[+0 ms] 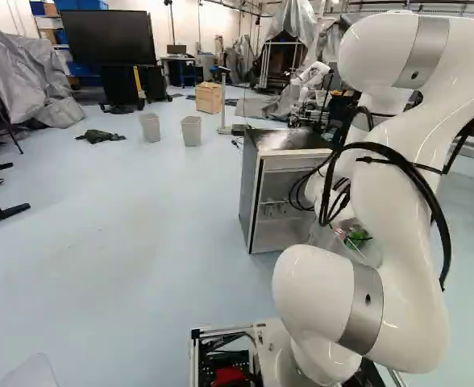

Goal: Grab a drink from the fridge

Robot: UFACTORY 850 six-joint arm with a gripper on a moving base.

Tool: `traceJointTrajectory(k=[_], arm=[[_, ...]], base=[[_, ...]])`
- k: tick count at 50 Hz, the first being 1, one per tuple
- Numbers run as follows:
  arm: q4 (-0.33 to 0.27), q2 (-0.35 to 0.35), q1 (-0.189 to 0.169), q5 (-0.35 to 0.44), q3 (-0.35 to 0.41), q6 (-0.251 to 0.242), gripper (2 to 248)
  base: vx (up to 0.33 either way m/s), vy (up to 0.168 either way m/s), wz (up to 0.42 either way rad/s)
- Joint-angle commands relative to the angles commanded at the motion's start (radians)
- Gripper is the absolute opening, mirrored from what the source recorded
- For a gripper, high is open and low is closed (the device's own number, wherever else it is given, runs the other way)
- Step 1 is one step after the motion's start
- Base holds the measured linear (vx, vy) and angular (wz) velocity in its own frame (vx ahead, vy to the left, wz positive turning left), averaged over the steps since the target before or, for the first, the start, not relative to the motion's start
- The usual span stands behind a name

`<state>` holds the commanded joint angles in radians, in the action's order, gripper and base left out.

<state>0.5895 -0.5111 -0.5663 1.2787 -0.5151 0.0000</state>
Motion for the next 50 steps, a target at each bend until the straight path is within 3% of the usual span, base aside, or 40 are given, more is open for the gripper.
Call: traceJointTrajectory(k=[50], arm=[[-0.041,0.141,0.162,0.148,0.204,0.0,88]], base=[[0.0,0.0,0.0]])
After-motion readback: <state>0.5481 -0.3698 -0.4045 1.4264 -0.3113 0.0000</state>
